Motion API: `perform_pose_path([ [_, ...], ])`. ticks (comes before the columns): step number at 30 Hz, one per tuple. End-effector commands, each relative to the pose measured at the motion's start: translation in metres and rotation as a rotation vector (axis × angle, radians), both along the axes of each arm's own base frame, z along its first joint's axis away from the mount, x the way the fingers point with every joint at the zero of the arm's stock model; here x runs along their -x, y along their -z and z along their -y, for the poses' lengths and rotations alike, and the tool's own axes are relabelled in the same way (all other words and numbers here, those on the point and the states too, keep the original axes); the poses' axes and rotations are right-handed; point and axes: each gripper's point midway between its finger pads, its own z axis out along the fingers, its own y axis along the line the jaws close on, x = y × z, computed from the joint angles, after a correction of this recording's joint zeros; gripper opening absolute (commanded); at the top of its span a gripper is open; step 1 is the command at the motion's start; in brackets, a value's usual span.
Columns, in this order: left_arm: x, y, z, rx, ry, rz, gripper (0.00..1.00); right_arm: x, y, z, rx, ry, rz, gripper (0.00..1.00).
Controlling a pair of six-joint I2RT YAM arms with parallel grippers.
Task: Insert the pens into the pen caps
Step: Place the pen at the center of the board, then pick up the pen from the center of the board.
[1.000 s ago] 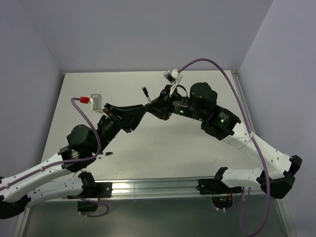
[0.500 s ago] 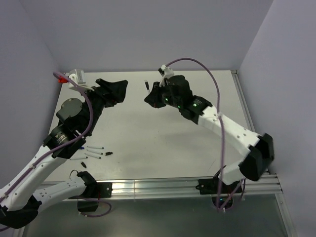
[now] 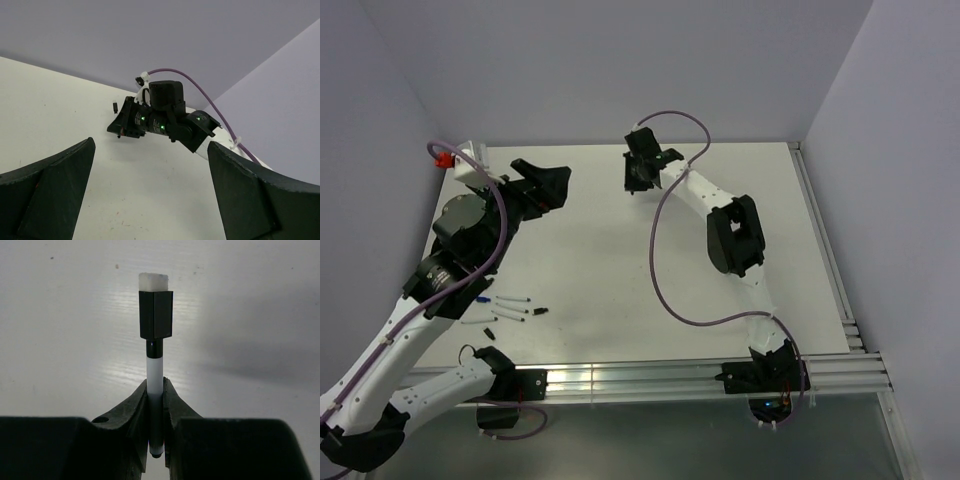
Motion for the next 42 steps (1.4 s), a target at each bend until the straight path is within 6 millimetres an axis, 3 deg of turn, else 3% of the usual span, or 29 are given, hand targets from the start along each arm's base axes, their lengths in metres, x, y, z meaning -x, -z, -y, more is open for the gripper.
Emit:
perform_pose_path([
  [1,-0.002,0.008,0.004,0.001,0.036,-0.015,0.99,-0.014,-0.016,0.015,0.006,0.035,0.004,0.10],
  [8,-0.020,0.031,-0.004,0.048,0.051,-0.076,1.00,-0.018,0.024,0.026,0.044,0.035,-0.056,0.21],
  [17,-0.030,0.050,-0.018,0.027,-0.002,-0.132,1.00,-0.011,0.056,0.037,0.089,0.045,-0.095,0.27],
  [24,-0.034,0.061,-0.031,0.030,-0.057,-0.155,0.99,-0.004,0.063,0.047,0.116,0.061,-0.090,0.28],
  [27,-0.039,0.076,-0.045,0.012,-0.135,-0.212,1.00,0.001,0.038,0.052,0.095,0.074,-0.034,0.30],
  [28,-0.038,0.084,-0.049,-0.002,-0.151,-0.242,1.00,0.001,0.012,0.053,0.070,0.078,0.012,0.31],
  [29,-0.041,0.090,-0.054,0.005,-0.178,-0.263,1.00,0.006,0.009,0.056,0.070,0.082,0.021,0.32],
  [32,-0.042,0.109,-0.066,-0.002,-0.224,-0.325,0.99,0.018,-0.028,0.060,0.020,0.086,0.077,0.37],
  [33,-0.044,0.116,-0.070,-0.012,-0.244,-0.350,0.99,0.023,-0.055,0.057,-0.029,0.081,0.117,0.40],
  [34,-0.044,0.120,-0.073,-0.025,-0.253,-0.366,0.99,0.035,-0.048,0.060,-0.037,0.075,0.097,0.41],
  [38,-0.036,0.160,-0.088,-0.005,-0.359,-0.496,0.92,0.065,-0.076,0.059,-0.151,0.045,0.141,0.47],
  [40,-0.025,0.192,-0.098,0.008,-0.433,-0.588,0.88,0.084,-0.086,0.061,-0.204,0.032,0.153,0.48],
  [42,-0.019,0.211,-0.109,0.038,-0.517,-0.644,0.84,0.096,-0.094,0.059,-0.248,0.011,0.172,0.47],
])
